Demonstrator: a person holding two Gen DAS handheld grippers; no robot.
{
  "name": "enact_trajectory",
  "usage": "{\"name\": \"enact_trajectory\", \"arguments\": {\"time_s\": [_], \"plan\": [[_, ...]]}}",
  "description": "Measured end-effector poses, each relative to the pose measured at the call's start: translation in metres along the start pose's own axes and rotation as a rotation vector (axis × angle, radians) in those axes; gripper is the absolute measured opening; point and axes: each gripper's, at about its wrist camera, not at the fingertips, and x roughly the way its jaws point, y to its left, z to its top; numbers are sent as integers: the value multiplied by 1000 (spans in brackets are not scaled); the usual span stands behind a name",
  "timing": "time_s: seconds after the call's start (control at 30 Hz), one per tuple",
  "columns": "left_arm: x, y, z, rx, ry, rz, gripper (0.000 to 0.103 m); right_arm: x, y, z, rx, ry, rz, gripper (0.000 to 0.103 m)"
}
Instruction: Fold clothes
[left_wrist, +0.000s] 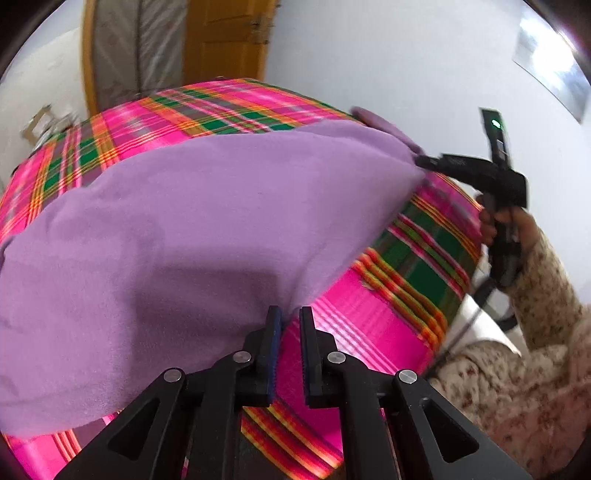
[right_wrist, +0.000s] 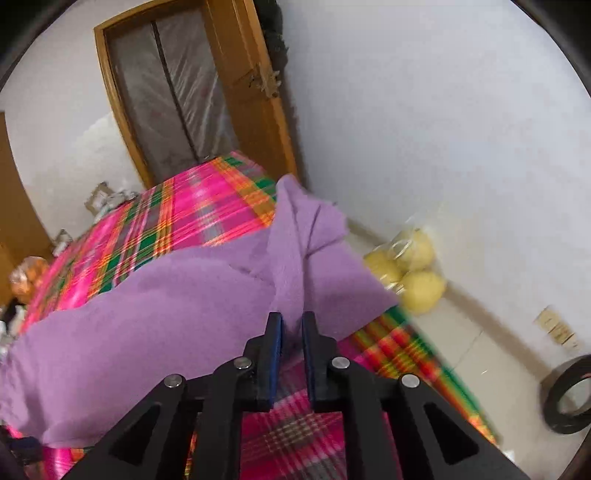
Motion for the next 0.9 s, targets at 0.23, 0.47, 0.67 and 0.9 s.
{"name": "enact_trajectory", "arguments": {"time_s": [0.23,0.47,0.67,0.9], "plan": [[-13,-4,23,10,-75,-62,14,-14,39,0,-120,-46,110,12],[25,4,43,-104,-46,-114,14,11,59,-23,-175,85,205,12],[41,2,40,-107,5,-126,14,5,51,-34,-216,114,216,12],[42,2,37,-108,17,-157,14,-5,33,-17,-160,144,318,12]]}}
